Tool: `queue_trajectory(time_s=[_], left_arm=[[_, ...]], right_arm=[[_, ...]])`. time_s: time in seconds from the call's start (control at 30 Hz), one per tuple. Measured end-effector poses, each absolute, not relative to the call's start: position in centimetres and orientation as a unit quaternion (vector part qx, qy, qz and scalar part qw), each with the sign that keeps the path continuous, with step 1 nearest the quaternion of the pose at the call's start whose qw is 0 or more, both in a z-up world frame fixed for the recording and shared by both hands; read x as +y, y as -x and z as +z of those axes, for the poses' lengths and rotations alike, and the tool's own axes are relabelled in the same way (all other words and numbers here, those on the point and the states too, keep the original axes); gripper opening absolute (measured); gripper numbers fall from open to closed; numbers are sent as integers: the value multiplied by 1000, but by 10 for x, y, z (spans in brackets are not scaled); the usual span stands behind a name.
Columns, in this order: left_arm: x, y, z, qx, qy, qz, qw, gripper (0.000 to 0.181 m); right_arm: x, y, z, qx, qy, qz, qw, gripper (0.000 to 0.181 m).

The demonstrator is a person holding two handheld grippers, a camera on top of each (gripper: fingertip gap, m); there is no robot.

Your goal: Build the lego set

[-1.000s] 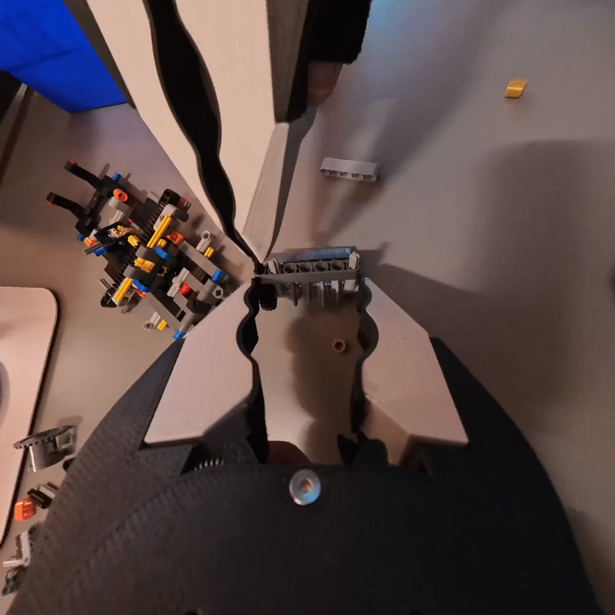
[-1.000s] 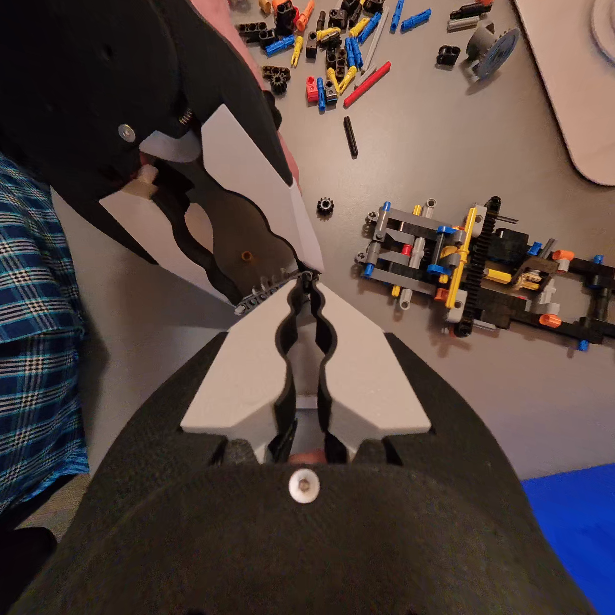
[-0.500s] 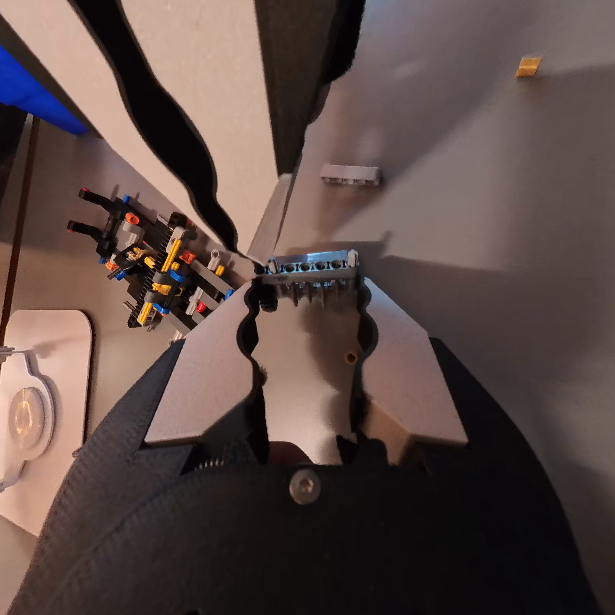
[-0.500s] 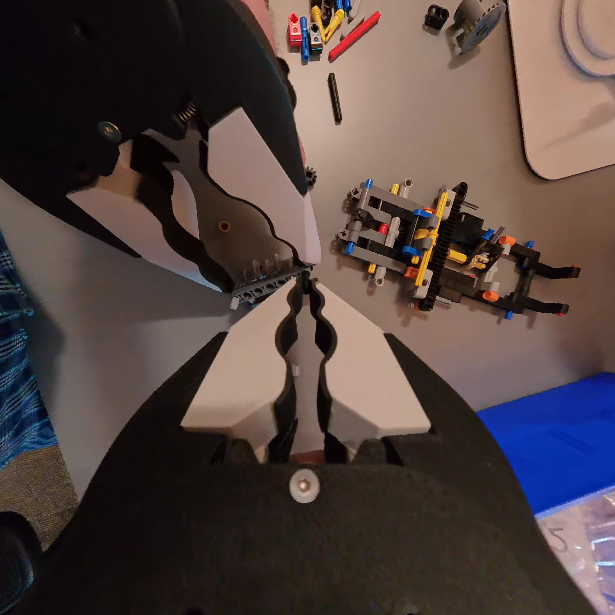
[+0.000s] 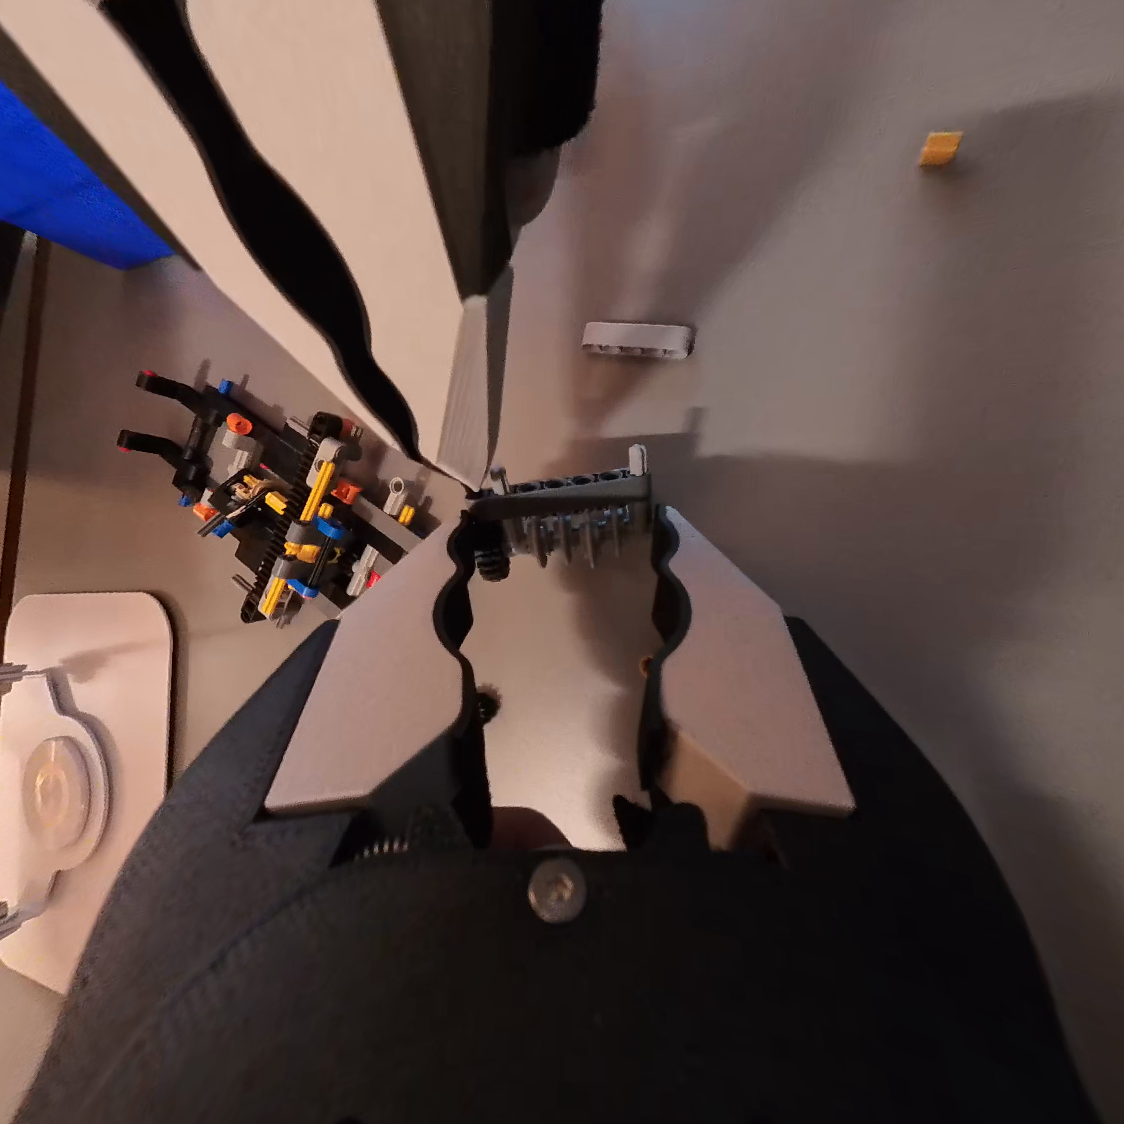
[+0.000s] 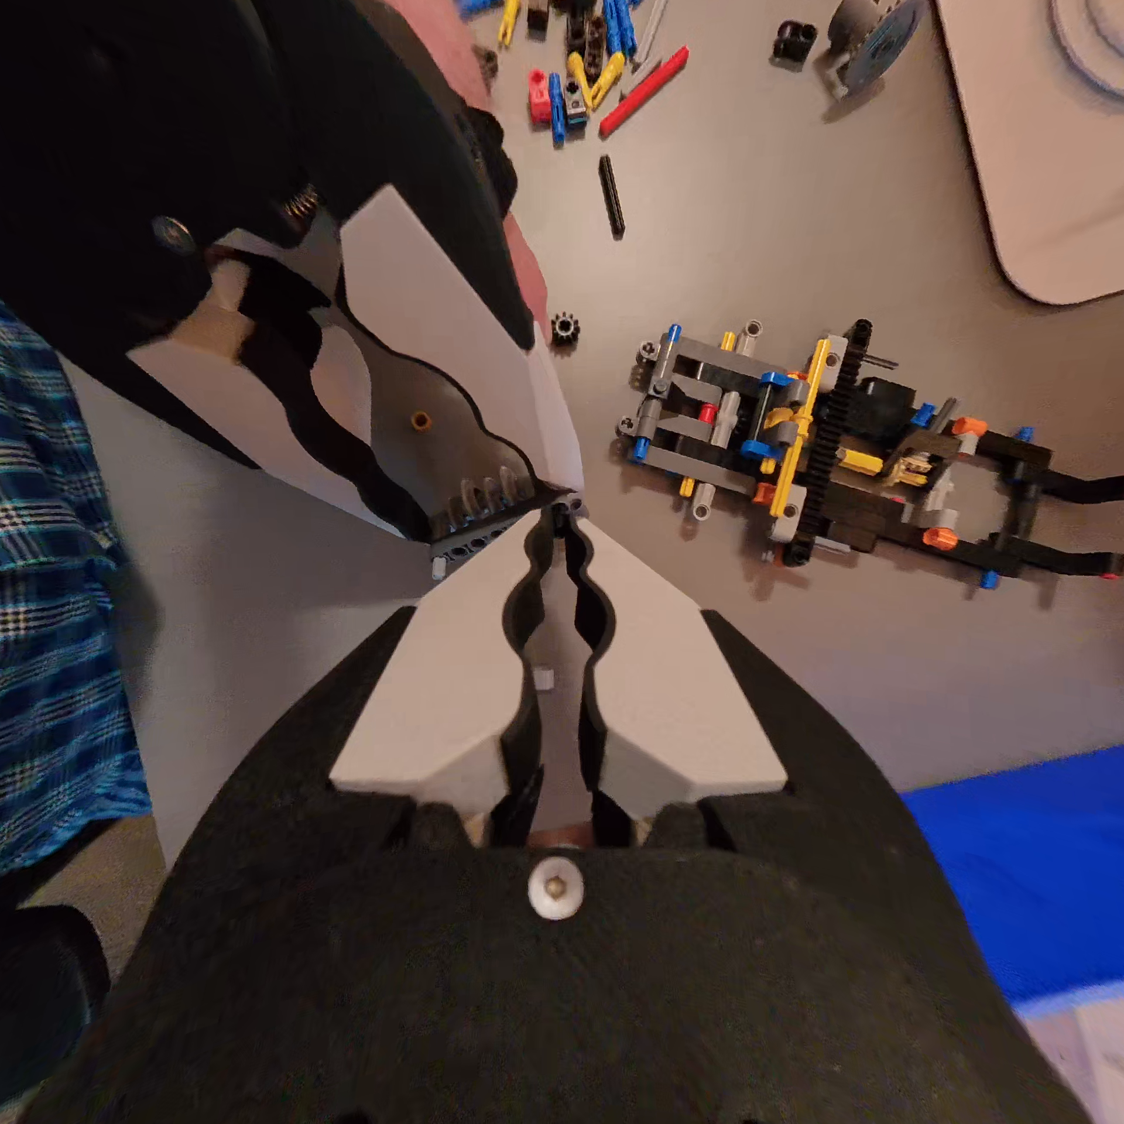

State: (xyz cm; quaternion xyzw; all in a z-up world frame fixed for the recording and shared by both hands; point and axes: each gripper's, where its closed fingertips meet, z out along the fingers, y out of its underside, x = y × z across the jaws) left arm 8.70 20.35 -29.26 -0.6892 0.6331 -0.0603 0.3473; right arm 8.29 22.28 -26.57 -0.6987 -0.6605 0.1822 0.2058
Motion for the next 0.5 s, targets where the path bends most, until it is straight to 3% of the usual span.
queue_trajectory(time_s=[0.2,0.5], left_arm=[[199,-86,-294,628,689,-81,352,56],[196,-84,-299,629,690,-76,351,55]], right_arm=[[219,-82,-267,-623,706,259,215,0],[215,-79,-272,-638,698,244,217,0]])
